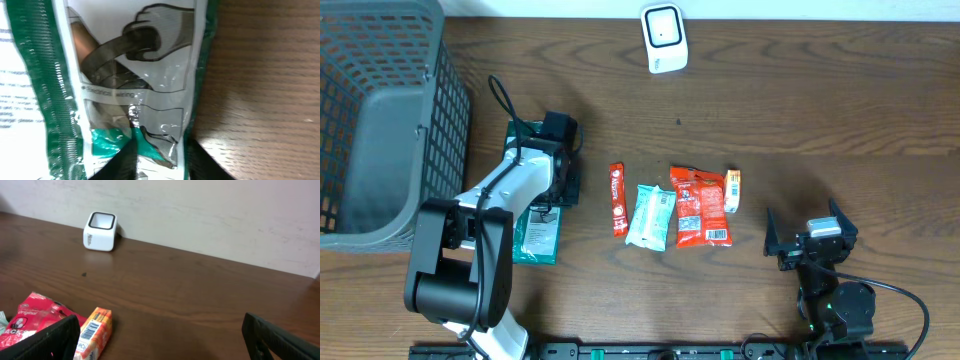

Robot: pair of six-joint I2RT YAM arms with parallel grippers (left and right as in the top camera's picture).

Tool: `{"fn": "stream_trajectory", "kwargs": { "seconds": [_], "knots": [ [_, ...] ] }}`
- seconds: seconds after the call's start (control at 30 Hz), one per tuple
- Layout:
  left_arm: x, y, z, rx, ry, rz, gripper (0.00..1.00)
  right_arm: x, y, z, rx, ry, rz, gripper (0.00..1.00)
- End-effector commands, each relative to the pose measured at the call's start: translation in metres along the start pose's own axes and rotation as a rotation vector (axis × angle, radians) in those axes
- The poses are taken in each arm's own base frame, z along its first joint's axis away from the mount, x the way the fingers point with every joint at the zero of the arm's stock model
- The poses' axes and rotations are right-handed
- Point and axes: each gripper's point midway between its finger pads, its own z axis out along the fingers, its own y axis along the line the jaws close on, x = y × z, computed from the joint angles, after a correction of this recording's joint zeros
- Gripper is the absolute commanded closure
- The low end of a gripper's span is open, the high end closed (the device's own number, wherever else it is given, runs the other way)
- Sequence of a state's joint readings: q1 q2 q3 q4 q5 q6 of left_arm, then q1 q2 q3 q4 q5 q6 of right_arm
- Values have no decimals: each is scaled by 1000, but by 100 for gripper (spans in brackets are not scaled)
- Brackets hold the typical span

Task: Scan the item barcode
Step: 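Lower the gloves pack onto the table left of the Nescafe sachet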

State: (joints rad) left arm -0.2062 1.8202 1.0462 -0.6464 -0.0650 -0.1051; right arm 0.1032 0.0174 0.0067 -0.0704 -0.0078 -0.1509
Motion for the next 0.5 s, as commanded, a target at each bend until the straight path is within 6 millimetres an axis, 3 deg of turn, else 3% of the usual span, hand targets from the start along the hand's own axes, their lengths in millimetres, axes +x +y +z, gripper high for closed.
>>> {"fn": "stream_trajectory", "kwargs": {
  "seconds": [0.0,0.23,0.47],
  "knots": [
    [16,-30,11,162,82,10,74,1,2,0,-8,0,-11,1],
    [17,-69,3,330,84,40,76,1,2,0,-8,0,-11,1],
    [14,-87,-2,344,61,44,76,1,2,0,-8,0,-11,1]
  ]
}}
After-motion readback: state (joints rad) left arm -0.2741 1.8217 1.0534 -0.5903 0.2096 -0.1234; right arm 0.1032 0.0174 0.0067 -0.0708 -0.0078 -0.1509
